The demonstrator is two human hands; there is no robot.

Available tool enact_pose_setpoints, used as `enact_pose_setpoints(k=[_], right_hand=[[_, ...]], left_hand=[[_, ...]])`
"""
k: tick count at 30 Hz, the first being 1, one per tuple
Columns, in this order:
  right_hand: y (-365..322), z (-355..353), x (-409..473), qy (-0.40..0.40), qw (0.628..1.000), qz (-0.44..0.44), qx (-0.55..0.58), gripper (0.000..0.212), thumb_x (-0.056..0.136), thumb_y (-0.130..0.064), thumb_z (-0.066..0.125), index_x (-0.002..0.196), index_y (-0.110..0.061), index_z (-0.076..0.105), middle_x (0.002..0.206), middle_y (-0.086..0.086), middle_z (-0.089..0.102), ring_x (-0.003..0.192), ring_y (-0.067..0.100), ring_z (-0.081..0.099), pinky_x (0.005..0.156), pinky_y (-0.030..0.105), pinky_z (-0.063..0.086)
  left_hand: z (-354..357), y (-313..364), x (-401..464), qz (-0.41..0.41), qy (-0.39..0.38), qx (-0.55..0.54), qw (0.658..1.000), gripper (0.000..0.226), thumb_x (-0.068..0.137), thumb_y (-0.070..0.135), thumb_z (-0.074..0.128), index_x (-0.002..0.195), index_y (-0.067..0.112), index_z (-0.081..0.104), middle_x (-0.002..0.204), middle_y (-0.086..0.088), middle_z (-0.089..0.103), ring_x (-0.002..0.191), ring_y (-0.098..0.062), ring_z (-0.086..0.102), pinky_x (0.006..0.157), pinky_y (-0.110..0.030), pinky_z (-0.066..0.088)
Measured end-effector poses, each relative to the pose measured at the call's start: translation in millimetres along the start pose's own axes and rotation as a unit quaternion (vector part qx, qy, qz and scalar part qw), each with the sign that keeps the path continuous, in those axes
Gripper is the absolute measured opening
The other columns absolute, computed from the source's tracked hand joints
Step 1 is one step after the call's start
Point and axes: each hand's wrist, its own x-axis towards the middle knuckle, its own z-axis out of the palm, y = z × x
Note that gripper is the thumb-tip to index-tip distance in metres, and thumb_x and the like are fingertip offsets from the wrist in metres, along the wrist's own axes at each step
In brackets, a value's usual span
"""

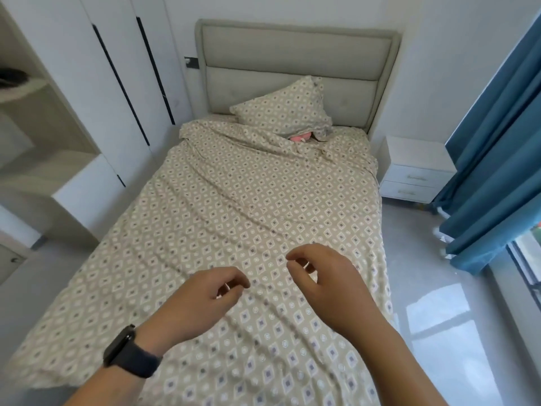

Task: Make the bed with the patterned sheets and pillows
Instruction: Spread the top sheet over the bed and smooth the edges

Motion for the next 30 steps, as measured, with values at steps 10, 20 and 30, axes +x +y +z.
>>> enact_pose_setpoints(k=[10,20,30], right_hand=[[-82.8,98.2,71.8,0.016,0.999,0.014,-0.034,0.017,0.098,-0.047,0.052,0.111,-0.044,0.063,0.098,-0.032,0.060,0.096,-0.006,0.057,0.080,0.018,0.047],[-189.3,207.0,116.8,0.045,0.995,0.083,-0.023,0.011,0.100,-0.043,0.054,0.106,-0.044,0.063,0.098,-0.031,0.060,0.096,-0.005,0.056,0.079,0.017,0.046],[-272.7,290.4,209.1,-0.047,0.996,-0.035,-0.070,0.019,0.101,-0.044,0.051,0.113,-0.036,0.065,0.101,-0.022,0.063,0.094,-0.001,0.056,0.081,0.024,0.048]], left_hand=[[-103.1,-115.5,12.5,0.044,-0.025,-0.008,0.999,0.014,0.101,0.035,0.055,0.106,0.042,0.067,0.100,0.030,0.065,0.094,0.002,0.061,0.083,-0.022,0.052],[-246.5,-231.5,21.6,0.054,-0.041,0.027,0.997,0.016,0.101,0.026,0.056,0.101,0.038,0.067,0.088,0.028,0.064,0.077,-0.001,0.061,0.067,-0.013,0.045],[-284.2,-312.1,-23.5,0.009,-0.022,-0.010,1.000,0.014,0.100,0.034,0.056,0.101,0.043,0.067,0.099,0.029,0.066,0.094,0.000,0.062,0.082,-0.023,0.051]])
